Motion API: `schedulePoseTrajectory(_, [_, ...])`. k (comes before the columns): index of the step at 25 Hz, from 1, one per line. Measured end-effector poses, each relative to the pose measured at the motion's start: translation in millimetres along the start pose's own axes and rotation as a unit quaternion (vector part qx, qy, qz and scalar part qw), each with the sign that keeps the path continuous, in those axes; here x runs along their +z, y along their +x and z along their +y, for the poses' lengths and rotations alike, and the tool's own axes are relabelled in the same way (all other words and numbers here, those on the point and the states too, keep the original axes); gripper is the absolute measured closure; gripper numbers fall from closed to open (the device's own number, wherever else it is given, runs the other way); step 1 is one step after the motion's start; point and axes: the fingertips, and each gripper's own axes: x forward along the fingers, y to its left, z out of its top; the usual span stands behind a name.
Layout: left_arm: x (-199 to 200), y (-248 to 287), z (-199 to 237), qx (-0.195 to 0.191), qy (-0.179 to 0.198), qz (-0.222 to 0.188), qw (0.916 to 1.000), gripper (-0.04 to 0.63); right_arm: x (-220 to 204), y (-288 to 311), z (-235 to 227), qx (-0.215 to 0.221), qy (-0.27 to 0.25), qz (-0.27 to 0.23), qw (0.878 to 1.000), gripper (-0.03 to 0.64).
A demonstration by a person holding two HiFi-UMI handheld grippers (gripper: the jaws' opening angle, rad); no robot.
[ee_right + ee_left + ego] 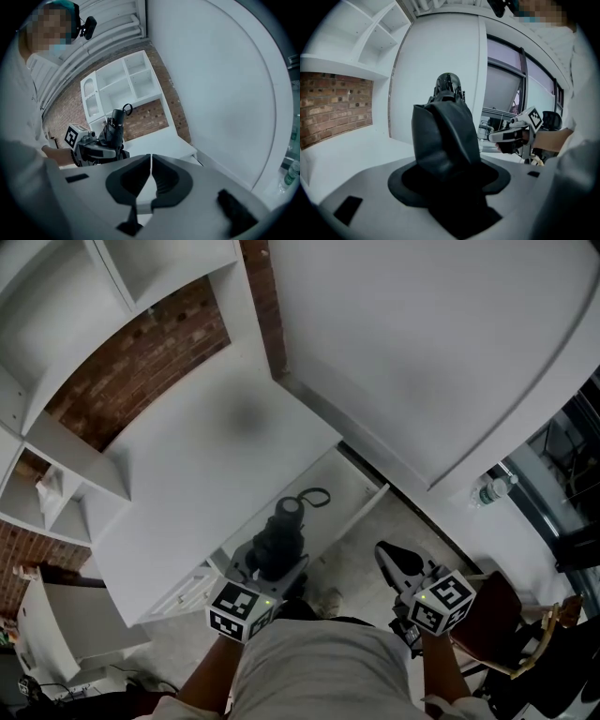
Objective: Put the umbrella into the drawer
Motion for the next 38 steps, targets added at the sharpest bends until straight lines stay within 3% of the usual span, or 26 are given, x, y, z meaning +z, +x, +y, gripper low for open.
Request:
schedulePoseTrajectory(6, [-8.3,6.0,11.6,-0.018,-0.003,0.025,0.9995,0.321,-9.6,3.8,5.1,-0.016,0.008,0.009,1.000,0.588])
schedulePoseTrajectory(11, [-8.0,14.4,23.6,-0.024,0.015,0.040,0.9988,0.321,-16.1,6.3,1.6,-0.032,0.013,0.013,0.999,0.588])
schedulePoseTrajectory(19, [-34.5,20.1,38.0,-0.032,0.014,0.074,0.9966,0.321,-33.4,8.2,-4.0,-0.060,0.033,0.021,0.997,0.589])
schedulePoseTrajectory(25, [-57.4,36.8,47.9,-0.030,0.042,0.101,0.9935,0.321,-46.3,18.3,-9.9,-0.066,0.026,0.043,0.997,0.589])
schedulePoseTrajectory(38, [-88.8,67.1,69.7,-0.040,0.034,0.123,0.9910,0.321,-63.7,46.7,-19.1,-0.063,0.009,0.080,0.995,0.589])
